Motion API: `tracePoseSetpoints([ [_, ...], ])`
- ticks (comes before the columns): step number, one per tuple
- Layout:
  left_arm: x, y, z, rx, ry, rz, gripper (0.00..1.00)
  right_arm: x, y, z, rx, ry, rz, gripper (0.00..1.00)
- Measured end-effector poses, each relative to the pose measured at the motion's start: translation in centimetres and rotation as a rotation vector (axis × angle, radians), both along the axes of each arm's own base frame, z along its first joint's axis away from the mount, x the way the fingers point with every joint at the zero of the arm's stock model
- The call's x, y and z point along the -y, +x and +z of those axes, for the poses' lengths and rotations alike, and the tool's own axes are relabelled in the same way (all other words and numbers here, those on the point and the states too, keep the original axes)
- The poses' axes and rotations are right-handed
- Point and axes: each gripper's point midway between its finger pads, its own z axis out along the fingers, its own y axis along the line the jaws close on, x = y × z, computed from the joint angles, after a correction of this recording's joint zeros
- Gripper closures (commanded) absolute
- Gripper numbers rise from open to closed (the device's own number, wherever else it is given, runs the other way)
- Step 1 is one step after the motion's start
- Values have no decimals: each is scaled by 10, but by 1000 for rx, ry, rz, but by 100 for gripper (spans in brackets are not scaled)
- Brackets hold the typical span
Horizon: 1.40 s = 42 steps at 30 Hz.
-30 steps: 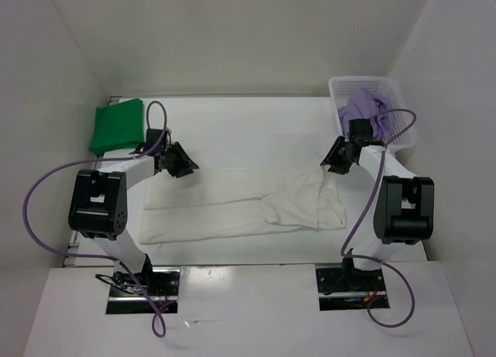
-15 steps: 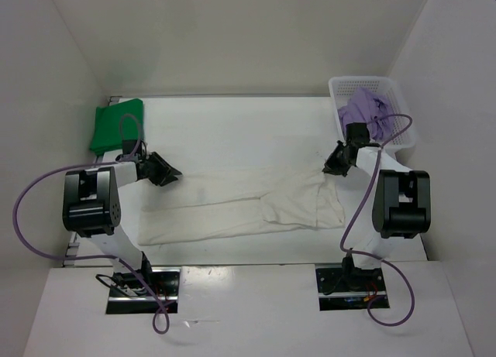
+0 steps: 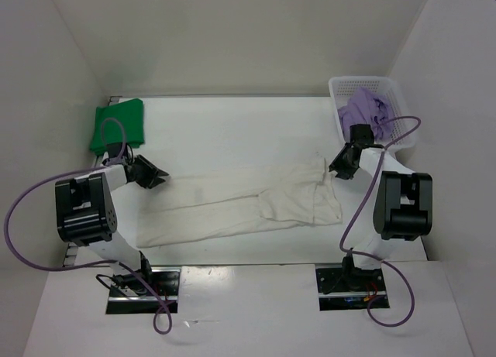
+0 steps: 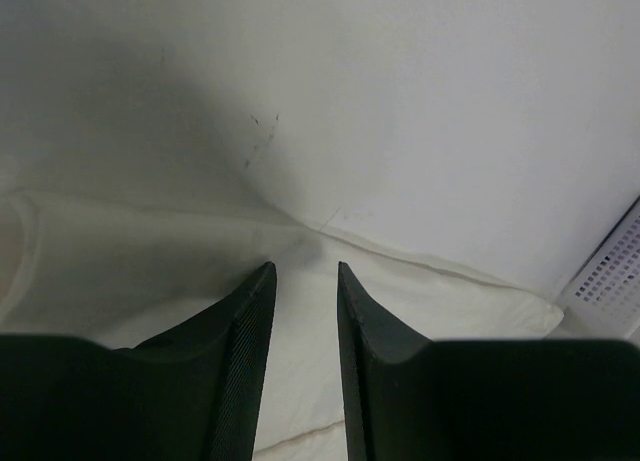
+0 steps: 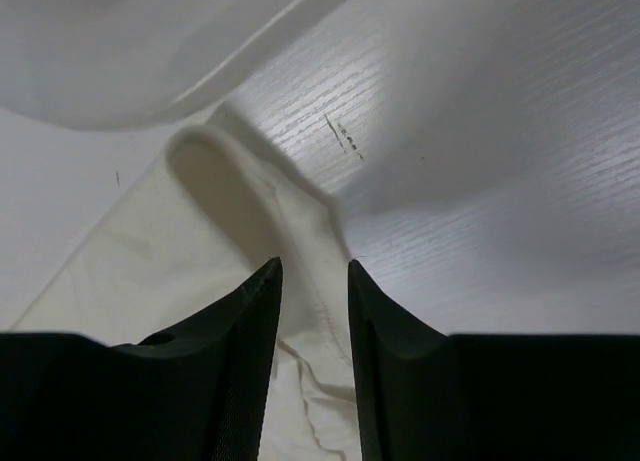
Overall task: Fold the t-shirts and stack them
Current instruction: Rotate the tshirt 90 degrees
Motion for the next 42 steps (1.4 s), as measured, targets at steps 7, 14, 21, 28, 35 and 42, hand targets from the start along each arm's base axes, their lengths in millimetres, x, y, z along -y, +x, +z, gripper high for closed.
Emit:
tracePoseSetpoints([
  [7,1,1,54,134,62,-17,60,-16,-3,50,112,21,65,95],
  [14,73,-5,66,173,66,-207,60,-87,-2,40,103,129,223,100],
  [21,94,-22,47,121,41,-250,59,-83,-34,-19,-76,155,125,95],
  [28,71,-44,10,-9,-6,-180,55,-78,-33,-15,-65,139,78,85],
  [35,68,-40,26,11,27,-198,62,-97,-17,67,161,171,132,86],
  [42,99,7,140,348,152,-339,88,-161,-44,44,86,250,279,99],
])
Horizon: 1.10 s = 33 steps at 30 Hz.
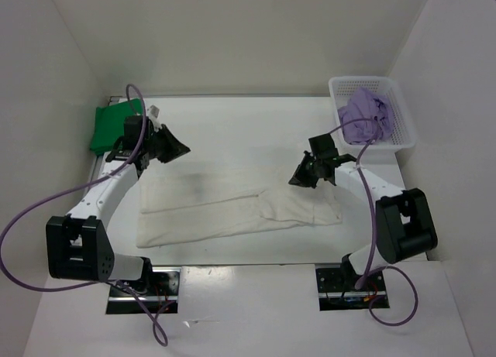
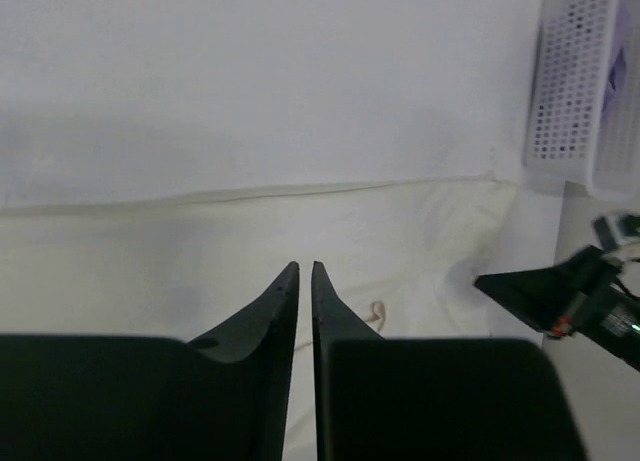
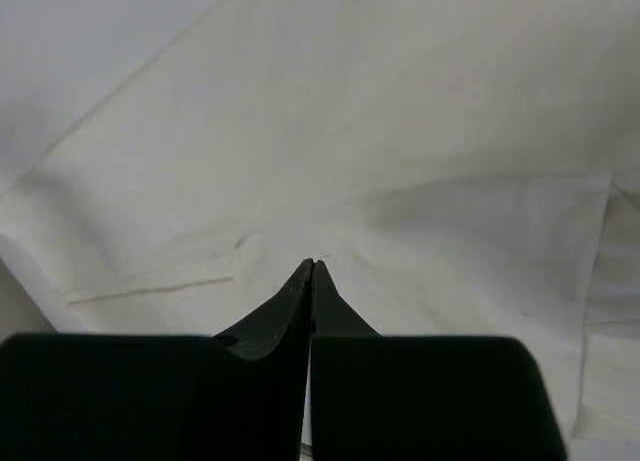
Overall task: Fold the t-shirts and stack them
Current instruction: Rotate the tshirt 90 degrees
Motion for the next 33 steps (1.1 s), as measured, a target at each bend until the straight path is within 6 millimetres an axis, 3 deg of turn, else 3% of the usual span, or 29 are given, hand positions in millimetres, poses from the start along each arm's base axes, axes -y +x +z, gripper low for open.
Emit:
tracePoseSetpoints([
  [3,18,1,19,64,13,-65,89,2,-12,-36,-109,-24,-4,99],
  [6,32,-9,12,39,21,-118,88,4,-13,-58,-174,-50,-7,99],
  [10,47,-19,8,17,12,-173,85,-6,11,-73,-221,-50,9,99],
  [14,53,-29,0,-8,4,-200,83,-31,87,-71,-179,-27,27,99],
  [18,55,-36,-2,-29,-2,-207,84,-73,227,-63,-5,15,45,99],
  [20,57,-39,-1,-36,-2,-214,84,-91,275,-64,69,40,56,100],
  [22,60,-39,2,-40,-2,-222,84,-104,308,-47,167,75,66,100],
  [24,62,-37,10,-28,0,-226,84,-102,298,-48,131,59,75,96],
  [26,63,-34,18,-7,0,-228,84,-95,283,-35,112,15,84,89],
  [28,64,-33,21,0,0,-227,84,-91,256,-9,101,-32,105,70],
  [30,63,-34,20,-7,1,-227,83,-93,224,36,148,-36,139,57],
  [33,60,-34,16,-17,7,-215,83,-92,158,128,292,10,190,56],
])
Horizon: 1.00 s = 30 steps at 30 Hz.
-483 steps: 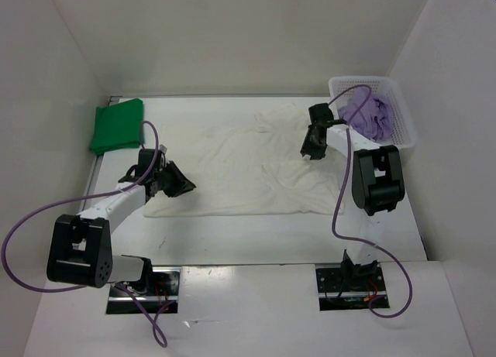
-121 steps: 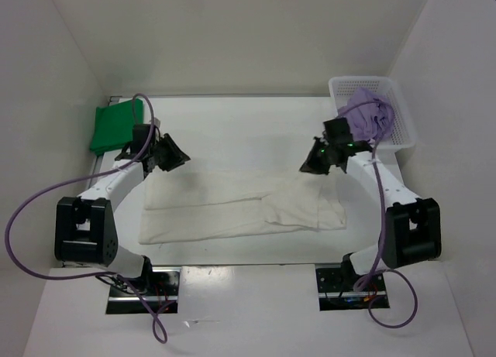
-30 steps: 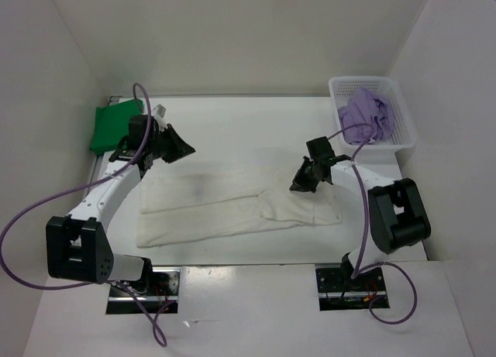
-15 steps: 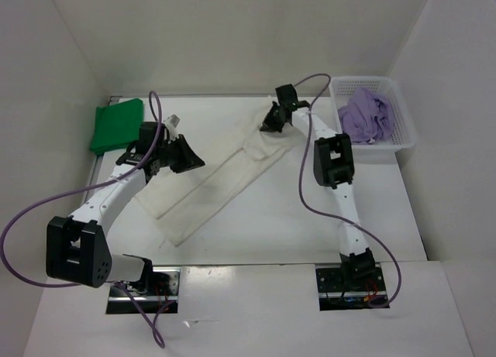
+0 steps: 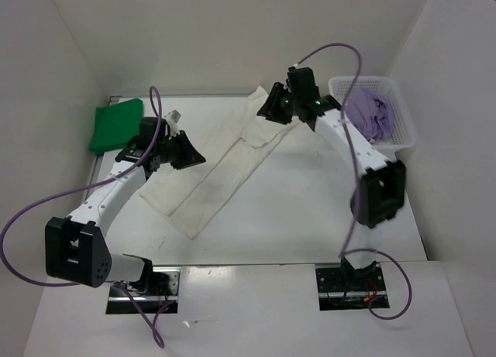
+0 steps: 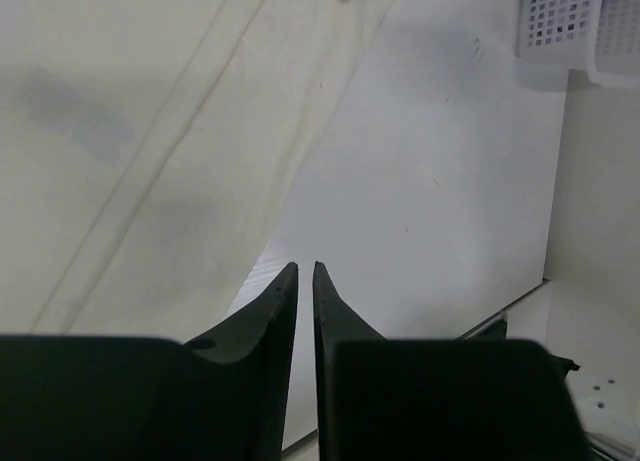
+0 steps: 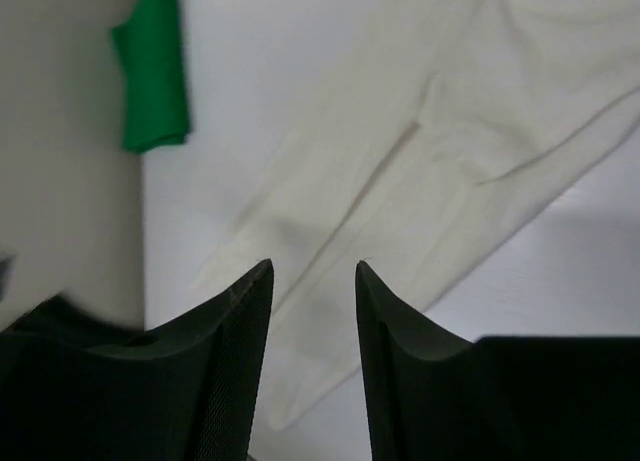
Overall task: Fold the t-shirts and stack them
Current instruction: Rotate the tshirt 90 degrees
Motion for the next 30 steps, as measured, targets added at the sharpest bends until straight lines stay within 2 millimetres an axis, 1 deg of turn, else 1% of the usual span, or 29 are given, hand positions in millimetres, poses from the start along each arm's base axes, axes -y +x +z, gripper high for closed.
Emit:
tracePoseSetpoints([
  [2,-3,-1,-5,-11,6,10,83,-4,-46,48,114,65,46,56],
  [3,-6,-2,-10,-22,10,16,83,-8,-69,58,139,90,68,57],
  [4,-9,-3,-14,-34,17,27,81,-16,-92,60,156,118,95,57],
  [5,-14,-4,-19,-50,27,40,79,-30,-115,58,164,145,137,57],
  [6,-19,-6,-24,-65,38,54,78,-51,-142,45,133,172,199,55],
  [8,-28,-7,-31,-84,56,77,76,-91,-185,4,31,191,304,52],
  [9,-33,-8,-34,-93,65,85,75,-110,-206,-30,-48,173,343,50],
  [10,-38,-8,-35,-97,72,98,75,-122,-223,-64,-126,144,365,49],
  [11,-42,-7,-35,-98,78,109,73,-127,-239,-96,-201,109,376,47],
  [12,-45,-6,-36,-99,84,119,73,-128,-255,-127,-276,71,378,47],
  [13,-49,-6,-36,-102,89,131,73,-126,-266,-149,-333,40,371,47],
  [14,-52,-6,-37,-104,93,141,73,-124,-273,-166,-379,19,356,47],
  [15,-55,-6,-37,-105,95,146,73,-122,-275,-177,-406,9,337,47],
  [16,-58,-6,-38,-103,96,149,72,-123,-272,-183,-414,10,317,47],
  [18,-61,-10,-40,-107,94,155,71,-130,-265,-187,-413,31,293,47],
  [22,-64,-18,-43,-115,89,159,69,-152,-247,-187,-394,101,255,47],
  [24,-63,-22,-47,-123,87,156,69,-163,-239,-187,-382,128,245,72],
  [25,-63,-24,-49,-128,87,155,69,-166,-234,-191,-379,123,235,82],
  [26,-63,-26,-51,-132,90,153,69,-171,-232,-195,-389,131,233,95],
  [28,-64,-30,-56,-144,96,147,69,-181,-225,-197,-392,148,231,100],
  [30,-64,-34,-60,-154,111,134,68,-179,-227,-197,-393,141,232,100],
])
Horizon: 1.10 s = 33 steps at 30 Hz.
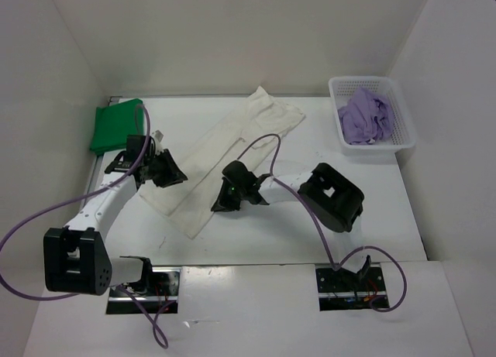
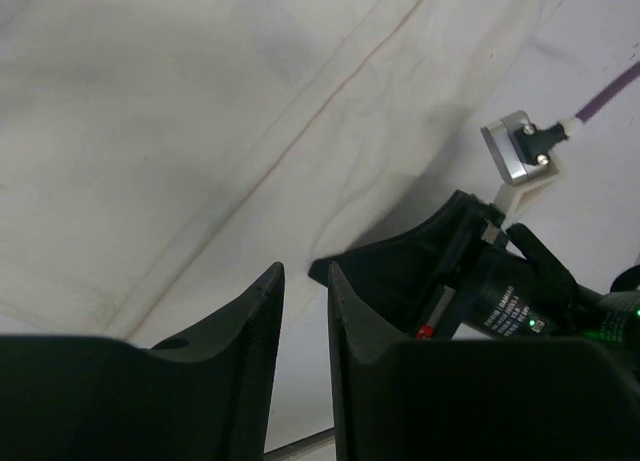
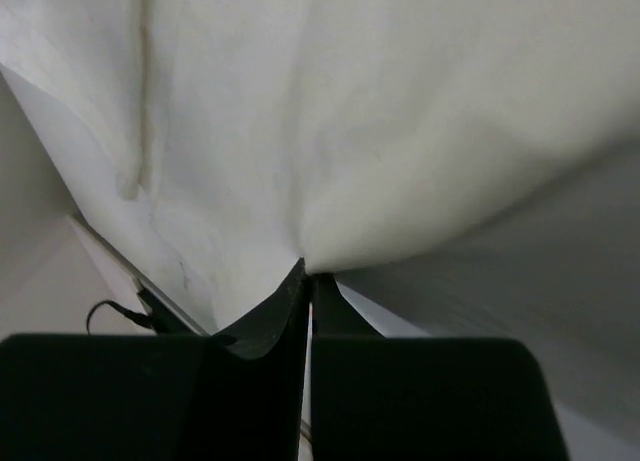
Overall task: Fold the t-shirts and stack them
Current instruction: Rotate the tshirt 90 degrees
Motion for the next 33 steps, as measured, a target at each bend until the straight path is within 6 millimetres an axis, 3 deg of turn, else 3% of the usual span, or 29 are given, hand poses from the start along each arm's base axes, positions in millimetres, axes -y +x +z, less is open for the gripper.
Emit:
tracePoseSetpoints([
  [2,1,-2,-2,-4,10,-11,67,14,-7,0,1,-16,-1,100],
  [4,4,-3,-5,-7,22,-34,66,45,-24,1,-11,-60,-2,100],
  [7,18,-6,-15,-35,30,-85,63,107,-51,6,-41,-117,-26,100],
  [10,37,-8,-30,-87,39,-146,59,165,-61,15,-55,-152,-97,97],
  [11,44,-5,-35,-100,43,-165,57,179,-62,19,-52,-153,-121,94],
  [12,50,0,-37,-105,48,-179,55,190,-64,21,-52,-155,-140,83],
  [14,63,17,-42,-102,55,-202,48,206,-67,27,-47,-153,-167,72],
  [15,69,28,-43,-93,55,-211,46,211,-68,29,-47,-153,-175,66],
  [17,77,54,-49,-76,63,-208,44,214,-68,33,-43,-146,-180,65],
  [22,92,123,-71,-46,63,-178,43,218,-65,38,-40,-130,-193,67],
  [26,104,164,-92,-38,44,-165,43,220,-62,40,-30,-126,-198,67],
  [30,114,205,-89,21,29,-154,43,219,-62,43,-23,-116,-191,67],
  [31,116,214,-88,33,25,-153,44,219,-62,43,-23,-113,-188,67],
  [33,121,230,-89,58,21,-157,56,218,-62,43,-21,-111,-183,67],
])
